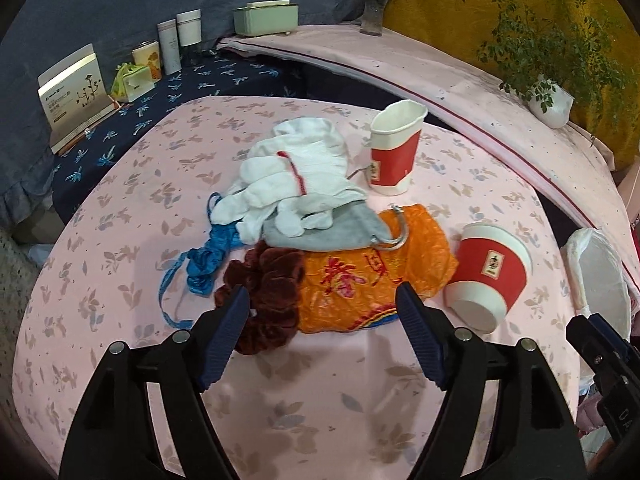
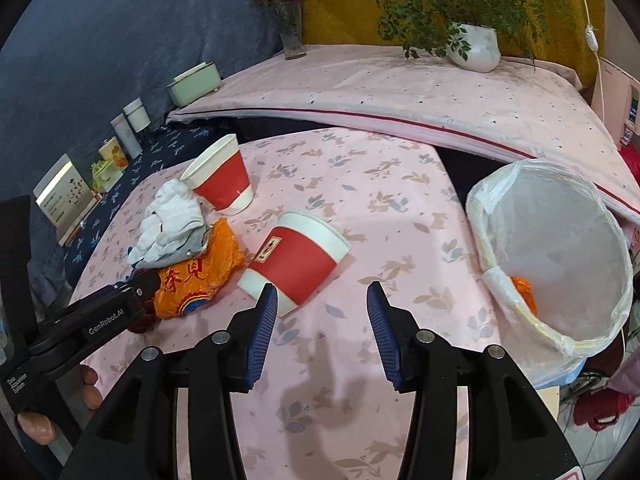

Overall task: Collect trash
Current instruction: 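Grasp the dark red velvet scrunchie with the left tool while the right tool grasps the orange printed bag, then carry the scrunchie and orange bag over the white bin and open both tools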

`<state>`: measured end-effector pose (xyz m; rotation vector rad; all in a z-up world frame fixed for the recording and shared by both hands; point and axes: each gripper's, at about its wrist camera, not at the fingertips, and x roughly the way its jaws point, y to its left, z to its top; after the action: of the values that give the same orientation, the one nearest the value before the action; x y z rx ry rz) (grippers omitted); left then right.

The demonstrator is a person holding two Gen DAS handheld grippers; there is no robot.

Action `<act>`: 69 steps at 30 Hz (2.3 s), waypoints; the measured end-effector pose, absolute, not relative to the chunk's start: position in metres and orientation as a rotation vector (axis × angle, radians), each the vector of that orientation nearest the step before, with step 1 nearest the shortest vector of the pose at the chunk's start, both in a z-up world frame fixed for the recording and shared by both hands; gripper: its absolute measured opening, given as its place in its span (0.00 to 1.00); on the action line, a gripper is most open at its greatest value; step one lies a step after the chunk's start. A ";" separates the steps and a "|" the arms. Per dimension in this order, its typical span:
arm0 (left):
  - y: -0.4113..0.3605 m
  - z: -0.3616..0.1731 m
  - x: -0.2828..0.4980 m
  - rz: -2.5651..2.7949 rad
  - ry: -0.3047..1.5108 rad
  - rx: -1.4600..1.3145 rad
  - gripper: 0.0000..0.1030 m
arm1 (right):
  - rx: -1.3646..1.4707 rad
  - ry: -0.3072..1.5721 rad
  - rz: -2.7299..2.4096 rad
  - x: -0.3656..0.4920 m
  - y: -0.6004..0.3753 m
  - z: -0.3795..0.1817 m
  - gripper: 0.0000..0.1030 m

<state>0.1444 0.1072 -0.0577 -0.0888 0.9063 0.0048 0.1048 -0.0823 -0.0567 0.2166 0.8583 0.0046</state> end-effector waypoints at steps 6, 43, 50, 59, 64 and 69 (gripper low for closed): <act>0.126 -0.071 0.147 0.007 0.922 -0.077 0.65 | 0.216 0.903 0.060 0.114 -0.046 -0.074 0.45; 0.146 -0.077 0.157 -0.106 0.969 -0.168 0.16 | 0.272 0.945 0.156 0.176 0.004 -0.093 0.07; 0.129 -0.055 0.149 -0.142 0.940 -0.171 0.14 | 0.281 0.850 0.129 0.161 -0.021 -0.053 0.07; 0.085 -0.018 0.137 -0.209 0.878 -0.131 0.14 | 0.312 0.748 0.099 0.138 -0.067 -0.010 0.07; 0.052 -0.001 0.132 -0.250 0.846 -0.098 0.14 | 0.331 0.702 0.061 0.126 -0.099 0.006 0.07; 0.014 0.015 0.127 -0.303 0.815 -0.059 0.14 | 0.356 0.675 0.009 0.111 -0.138 0.012 0.07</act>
<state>0.1267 0.0136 0.0146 -0.0592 0.8151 -0.3026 0.1110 -0.1376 0.0121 0.3556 0.6745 0.0092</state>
